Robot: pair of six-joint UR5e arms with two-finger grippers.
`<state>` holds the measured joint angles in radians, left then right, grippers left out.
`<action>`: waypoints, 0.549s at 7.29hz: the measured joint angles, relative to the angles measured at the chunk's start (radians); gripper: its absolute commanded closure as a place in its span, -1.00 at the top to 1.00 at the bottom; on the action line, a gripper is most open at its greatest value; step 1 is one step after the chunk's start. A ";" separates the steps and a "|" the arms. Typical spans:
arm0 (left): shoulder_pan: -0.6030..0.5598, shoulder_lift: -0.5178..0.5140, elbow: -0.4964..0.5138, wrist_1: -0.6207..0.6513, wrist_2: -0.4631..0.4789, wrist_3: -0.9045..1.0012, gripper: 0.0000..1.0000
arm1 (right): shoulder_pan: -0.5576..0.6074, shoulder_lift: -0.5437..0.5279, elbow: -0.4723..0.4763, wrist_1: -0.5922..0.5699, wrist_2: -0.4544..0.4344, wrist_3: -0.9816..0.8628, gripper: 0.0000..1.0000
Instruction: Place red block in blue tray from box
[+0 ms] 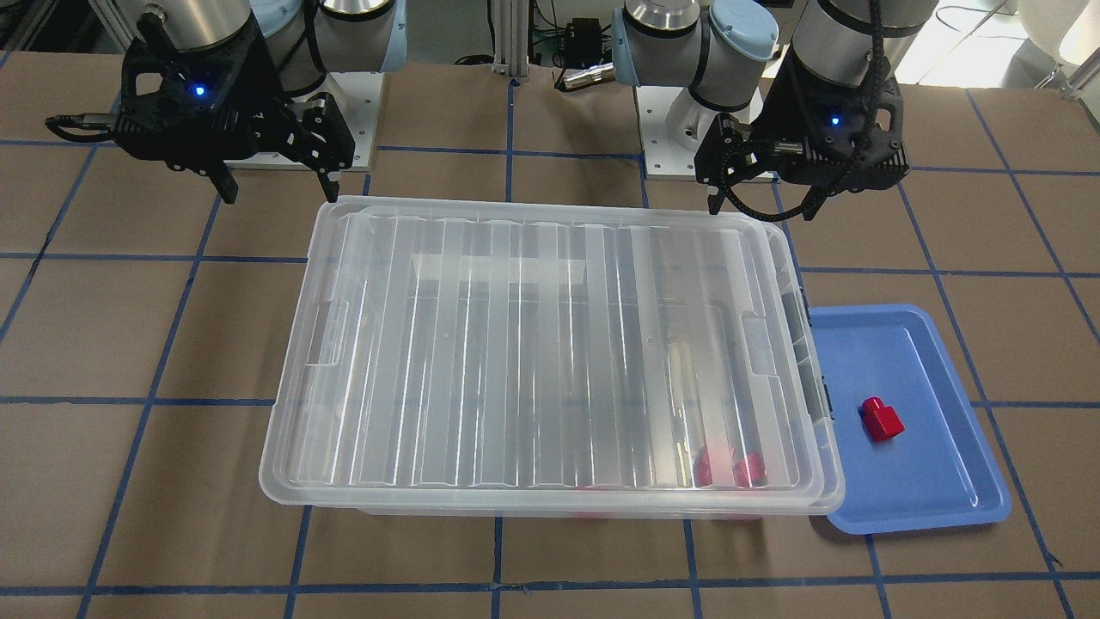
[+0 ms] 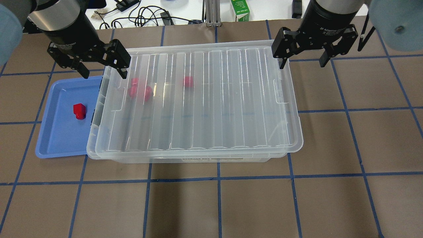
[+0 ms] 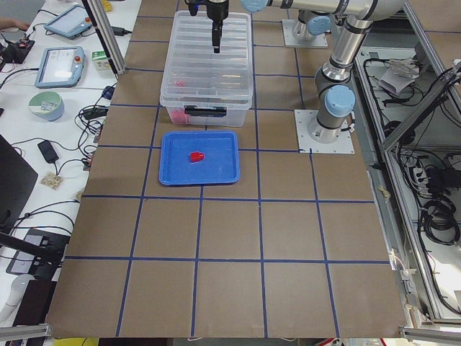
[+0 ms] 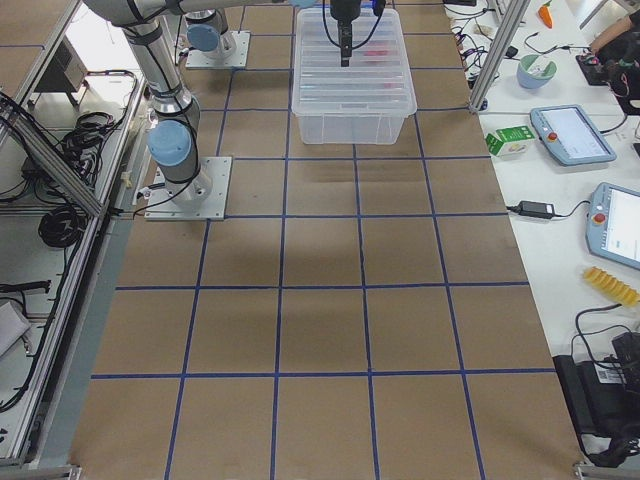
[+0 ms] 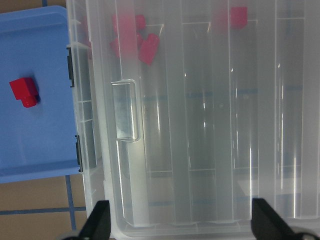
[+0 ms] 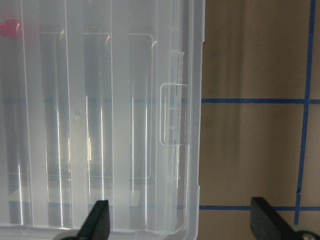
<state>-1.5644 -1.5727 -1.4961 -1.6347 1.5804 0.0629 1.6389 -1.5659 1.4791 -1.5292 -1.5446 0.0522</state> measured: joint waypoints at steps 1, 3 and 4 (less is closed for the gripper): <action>-0.001 0.000 0.000 0.000 0.000 0.000 1.00 | 0.000 -0.001 0.002 0.002 0.000 -0.001 1.00; -0.002 -0.001 0.000 -0.001 0.003 0.000 1.00 | 0.001 -0.002 0.004 0.007 0.000 -0.004 1.00; -0.003 0.000 0.000 0.000 0.004 0.001 1.00 | 0.001 -0.002 0.004 0.008 0.000 -0.005 1.00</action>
<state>-1.5678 -1.5723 -1.4960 -1.6351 1.5845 0.0639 1.6398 -1.5681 1.4836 -1.5212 -1.5444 0.0475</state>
